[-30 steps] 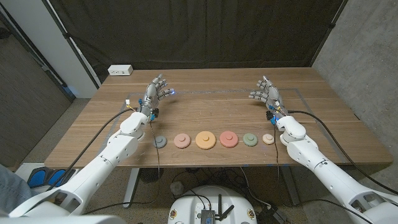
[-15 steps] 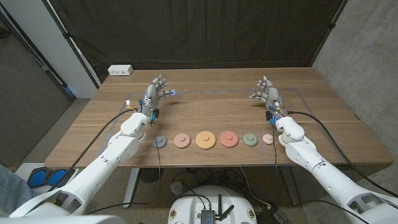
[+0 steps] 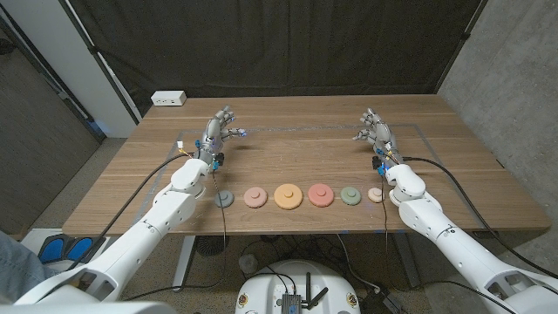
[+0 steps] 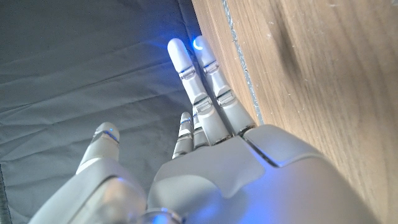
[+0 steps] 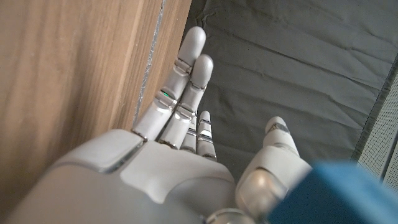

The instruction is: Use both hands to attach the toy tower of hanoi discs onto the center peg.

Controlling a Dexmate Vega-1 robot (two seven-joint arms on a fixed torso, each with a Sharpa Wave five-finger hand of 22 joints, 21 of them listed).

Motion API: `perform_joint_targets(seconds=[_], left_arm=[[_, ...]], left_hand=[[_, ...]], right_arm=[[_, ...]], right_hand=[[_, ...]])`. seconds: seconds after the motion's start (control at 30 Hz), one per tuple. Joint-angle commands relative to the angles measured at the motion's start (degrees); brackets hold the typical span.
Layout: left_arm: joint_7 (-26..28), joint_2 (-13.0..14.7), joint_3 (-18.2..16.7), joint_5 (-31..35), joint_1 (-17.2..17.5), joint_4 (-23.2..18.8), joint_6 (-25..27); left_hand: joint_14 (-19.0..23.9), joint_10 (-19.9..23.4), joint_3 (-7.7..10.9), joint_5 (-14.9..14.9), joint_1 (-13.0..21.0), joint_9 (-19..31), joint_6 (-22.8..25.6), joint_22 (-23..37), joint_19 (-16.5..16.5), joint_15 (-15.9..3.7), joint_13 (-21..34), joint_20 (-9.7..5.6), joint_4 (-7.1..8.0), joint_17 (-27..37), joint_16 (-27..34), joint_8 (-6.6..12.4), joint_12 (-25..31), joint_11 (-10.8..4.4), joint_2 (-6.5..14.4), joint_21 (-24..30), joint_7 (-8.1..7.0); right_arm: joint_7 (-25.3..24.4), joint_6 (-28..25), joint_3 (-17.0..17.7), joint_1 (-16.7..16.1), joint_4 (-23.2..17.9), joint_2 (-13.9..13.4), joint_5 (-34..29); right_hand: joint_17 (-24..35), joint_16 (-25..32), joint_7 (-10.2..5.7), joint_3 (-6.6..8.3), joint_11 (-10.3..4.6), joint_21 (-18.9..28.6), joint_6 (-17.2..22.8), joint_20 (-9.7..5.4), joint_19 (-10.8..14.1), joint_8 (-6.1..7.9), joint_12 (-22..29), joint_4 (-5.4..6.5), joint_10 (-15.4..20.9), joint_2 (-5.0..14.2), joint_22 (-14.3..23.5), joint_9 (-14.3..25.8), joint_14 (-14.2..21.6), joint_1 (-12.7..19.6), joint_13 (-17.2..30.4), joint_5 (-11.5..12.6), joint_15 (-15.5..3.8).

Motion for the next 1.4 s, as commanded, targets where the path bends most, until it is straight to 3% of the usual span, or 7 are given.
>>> perform_joint_targets(seconds=[0.03,0.2,0.5,0.57,0.67,1.1,1.4], left_arm=[[4.36,-0.33,0.06,1.60,1.02,-2.26,1.81],[6.20,-0.14,0.05,2.29,1.54,-3.52,3.12],[7.53,1.06,0.54,4.46,2.15,-5.04,4.33],[7.20,1.14,0.45,4.31,2.22,-5.02,4.18],[7.12,1.24,0.32,4.43,2.34,-4.96,3.90],[7.65,0.37,0.13,5.31,2.45,-3.49,1.60],[7.78,1.44,0.60,7.83,1.88,-3.41,1.39]], left_hand=[[1.99,0.34,-0.31,0.23,2.55,0.31,1.65,3.43,2.53,-1.91,0.47,-2.06,-0.24,6.76,6.41,0.35,-0.46,-0.61,-1.17,3.48,-0.29],[2.22,0.00,-0.10,0.31,4.21,0.40,2.38,4.20,3.98,-2.21,0.51,-3.69,-0.16,11.27,10.08,0.40,-0.72,-0.54,-1.78,4.86,-1.00],[2.74,-1.65,0.29,0.58,6.38,0.49,2.23,5.06,4.69,-2.15,0.49,-5.09,-0.37,16.57,14.34,0.14,-1.41,-0.57,-2.90,6.12,-1.25],[2.14,-1.72,0.47,0.68,6.97,0.51,2.12,4.87,4.73,-2.17,0.49,-5.15,-0.43,16.96,14.49,0.09,-1.39,-0.91,-3.00,6.11,-1.38],[1.95,-1.67,0.56,0.73,7.33,0.51,1.98,4.86,4.69,-2.18,0.49,-5.12,-0.46,17.26,14.69,0.04,-1.35,-1.07,-3.06,6.15,-1.24],[0.66,-0.12,1.20,1.13,10.43,0.43,2.43,4.58,4.66,-2.18,0.49,-4.98,-0.63,17.85,15.39,0.22,-0.72,-2.47,-3.45,6.51,0.43],[-0.77,-1.45,2.83,2.40,16.64,0.36,0.42,4.62,3.13,-2.19,0.75,-5.03,-1.20,17.85,15.97,-0.40,-1.17,-2.84,-3.56,6.64,-0.13]], right_arm=[[-2.46,-0.59,-0.11,-0.18,-0.64,0.04,-1.49],[-3.68,-0.64,-0.06,-0.46,-1.05,0.20,-2.04],[-6.49,0.08,0.34,-1.25,-1.62,1.34,-2.72],[-6.66,0.19,0.29,-1.28,-1.57,1.35,-2.99],[-7.09,0.02,0.29,-1.46,-1.81,1.32,-3.24],[-8.52,-2.62,0.05,-2.44,-4.66,-0.22,-4.57],[-11.93,-4.40,-0.11,-3.09,-6.66,-0.87,-7.33]], right_hand=[[5.17,4.16,-0.24,1.17,0.36,3.84,0.97,-1.13,2.65,0.12,-0.26,0.33,2.14,-0.90,4.06,0.18,3.21,1.43,0.15,0.12,-5.34],[11.33,8.03,-0.60,2.00,1.15,6.54,1.45,-1.30,4.74,-0.07,-0.57,0.53,4.09,-1.73,6.69,0.16,5.43,1.79,-0.27,0.09,-5.27],[16.37,19.47,-1.79,4.09,-1.10,13.94,3.27,-1.69,13.37,-0.14,-0.29,0.26,8.74,-4.99,13.72,-0.06,13.37,3.40,0.06,-0.12,-5.42],[16.32,21.49,0.48,4.43,-2.75,14.03,4.69,-1.72,13.26,0.19,-0.31,0.53,9.14,-5.50,14.27,-0.20,14.39,3.21,0.35,-0.14,-5.37],[16.29,22.76,1.33,4.72,-3.73,14.15,5.72,-1.71,13.26,0.35,-0.59,0.71,8.82,-5.76,14.76,-0.35,14.72,3.01,0.54,-0.11,-5.33],[16.17,26.01,2.79,6.73,-2.72,11.88,6.07,-1.69,11.87,-0.25,-1.66,0.82,7.31,-4.94,12.84,-0.54,13.46,3.54,0.87,0.57,-5.15],[16.21,28.20,1.76,9.32,-3.18,11.29,4.94,-1.64,11.77,-0.90,-2.06,-0.78,6.34,-4.75,12.12,-0.60,12.09,7.88,1.23,2.13,-5.08]])
